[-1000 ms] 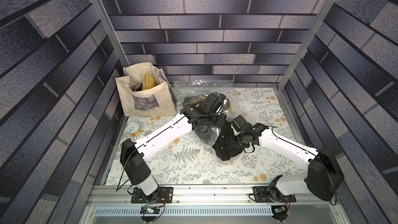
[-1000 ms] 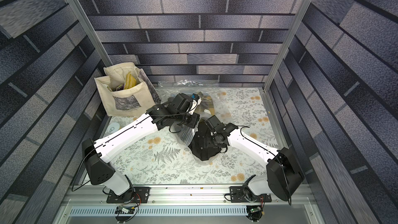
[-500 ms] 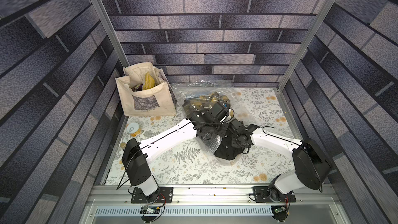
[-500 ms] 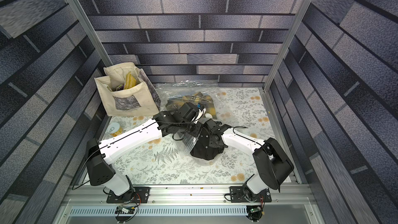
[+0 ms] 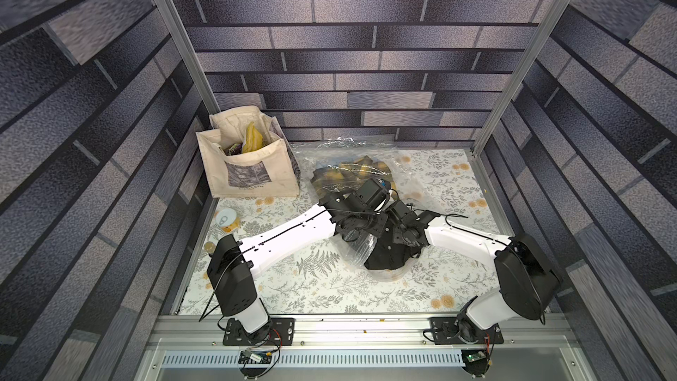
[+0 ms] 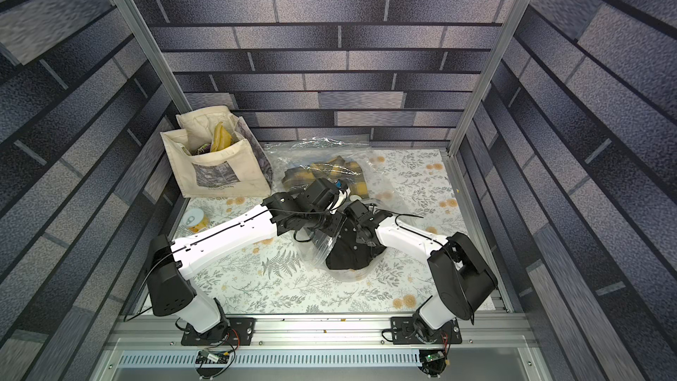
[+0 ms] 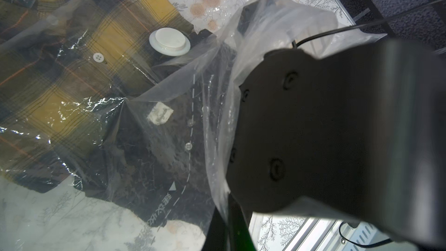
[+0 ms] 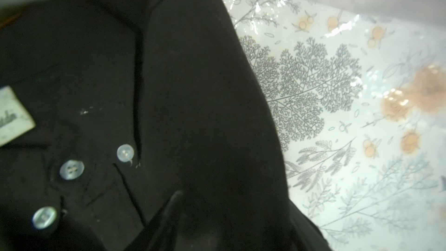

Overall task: Place the folded shirt into the vacuum bag
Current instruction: Place the shirt in the vacuum bag.

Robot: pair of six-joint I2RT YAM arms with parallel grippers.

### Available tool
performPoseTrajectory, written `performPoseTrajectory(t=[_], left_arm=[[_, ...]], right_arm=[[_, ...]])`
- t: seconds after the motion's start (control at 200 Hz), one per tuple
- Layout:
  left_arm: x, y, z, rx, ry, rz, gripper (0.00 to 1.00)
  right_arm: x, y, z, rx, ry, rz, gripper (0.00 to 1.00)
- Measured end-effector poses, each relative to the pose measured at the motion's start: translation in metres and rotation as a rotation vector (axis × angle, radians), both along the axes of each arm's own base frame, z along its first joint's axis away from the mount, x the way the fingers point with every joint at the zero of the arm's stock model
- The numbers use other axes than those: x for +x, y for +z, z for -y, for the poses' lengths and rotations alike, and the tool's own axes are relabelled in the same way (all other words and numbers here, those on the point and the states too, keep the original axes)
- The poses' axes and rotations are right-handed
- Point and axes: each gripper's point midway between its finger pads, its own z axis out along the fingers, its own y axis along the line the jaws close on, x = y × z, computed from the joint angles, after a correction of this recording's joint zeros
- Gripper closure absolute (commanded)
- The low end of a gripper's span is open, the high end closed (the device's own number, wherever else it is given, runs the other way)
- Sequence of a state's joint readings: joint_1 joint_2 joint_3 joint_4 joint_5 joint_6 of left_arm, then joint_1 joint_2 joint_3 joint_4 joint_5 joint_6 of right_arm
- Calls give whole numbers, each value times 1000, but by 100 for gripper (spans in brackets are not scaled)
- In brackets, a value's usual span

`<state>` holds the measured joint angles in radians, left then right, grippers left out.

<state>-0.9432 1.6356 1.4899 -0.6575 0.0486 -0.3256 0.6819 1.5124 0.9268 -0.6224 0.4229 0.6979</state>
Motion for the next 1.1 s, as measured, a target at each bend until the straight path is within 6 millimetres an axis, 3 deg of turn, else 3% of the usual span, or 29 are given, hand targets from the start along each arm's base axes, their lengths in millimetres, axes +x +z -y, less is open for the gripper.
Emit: performPoseTrajectory(t=[0.21,0.376,0.451,0.566,0.726,0.801,0.867,0.967,1.102], left_arm=[[5,6,1,-30,13,6,97],[6,10,5,-59,14,3,97],[7,10,5,-62,16,2,97],[9,10,4,-64,21,0,97],[11,9,3,-59,26,-4,97],[11,8,2,-56,27,-6,97],[11,7,2,-56,27,-7,97],[11,7,3,-57,25,-9,97],[13,10,6,-65,27,-8,97]], right_arm=[[-26,31,-1,85,72,-38,15],[-47,49,3,127,100,-53,23],[-57,54,-4,152,131,-64,27],[-72,55,-15,155,177,-82,20],[-79,59,4,55,149,-67,17],[-81,64,11,46,140,-51,24],[-84,67,5,89,154,-51,34],[-89,60,-27,233,202,-62,54],[-98,33,-62,387,218,-105,68]])
